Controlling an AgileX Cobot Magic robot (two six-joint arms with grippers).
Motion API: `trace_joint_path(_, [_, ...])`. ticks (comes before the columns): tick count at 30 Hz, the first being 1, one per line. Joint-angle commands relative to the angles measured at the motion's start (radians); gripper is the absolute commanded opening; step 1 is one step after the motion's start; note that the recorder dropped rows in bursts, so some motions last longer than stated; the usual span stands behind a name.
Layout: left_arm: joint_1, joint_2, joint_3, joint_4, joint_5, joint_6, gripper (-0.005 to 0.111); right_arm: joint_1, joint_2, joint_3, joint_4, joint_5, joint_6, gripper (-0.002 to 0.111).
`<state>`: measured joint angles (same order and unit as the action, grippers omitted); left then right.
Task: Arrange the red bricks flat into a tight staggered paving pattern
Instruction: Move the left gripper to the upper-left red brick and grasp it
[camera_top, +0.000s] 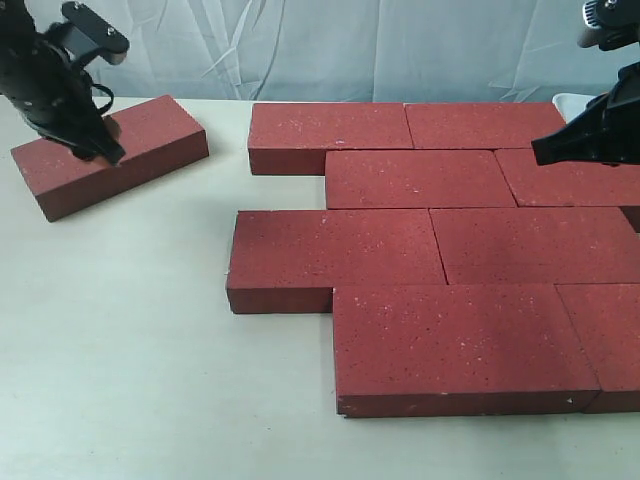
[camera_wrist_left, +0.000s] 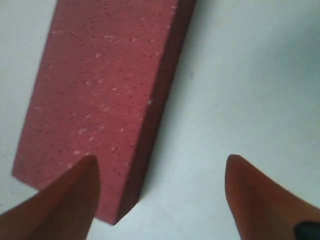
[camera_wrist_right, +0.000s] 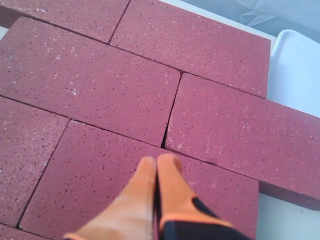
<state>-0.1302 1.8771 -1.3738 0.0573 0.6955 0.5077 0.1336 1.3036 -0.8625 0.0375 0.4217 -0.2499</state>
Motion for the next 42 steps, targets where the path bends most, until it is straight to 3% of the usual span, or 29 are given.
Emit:
trace_joint_path(1, [-0.001, 0.059, -0.005, -0.065, -0.055, 0.046, 0.063, -0.004, -0.007, 0.002, 0.0, -0.013, 0.0, -0.001])
trace_joint_path(11, [-0.001, 0.143, -0.005, -0.036, -0.172, 0.053, 0.057, -0.004, -0.007, 0.002, 0.0, -0.013, 0.0, -0.001])
trace_joint_path(15, [-0.001, 0.172, -0.005, -0.016, -0.22, 0.053, 0.049, -0.004, -0.007, 0.002, 0.0, -0.013, 0.0, -0.001])
trace_joint_path(23, [-0.001, 0.223, -0.005, 0.027, -0.299, 0.046, 0.047, -0.004, -0.007, 0.002, 0.0, -0.013, 0.0, -0.001])
trace_joint_path(29, [-0.001, 0.232, -0.005, 0.1, -0.306, 0.011, 0.046, -0.004, -0.007, 0.002, 0.0, -0.016, 0.0, -0.001])
trace_joint_path(38, [-0.001, 0.132, -0.005, 0.093, -0.308, 0.001, 0.045, -0.004, -0.007, 0.002, -0.002, -0.016, 0.0, -0.001])
trace_joint_path(42, [-0.001, 0.132, -0.005, 0.124, -0.312, 0.001, 0.053, -0.004, -0.007, 0.002, -0.002, -0.016, 0.0, -0.001])
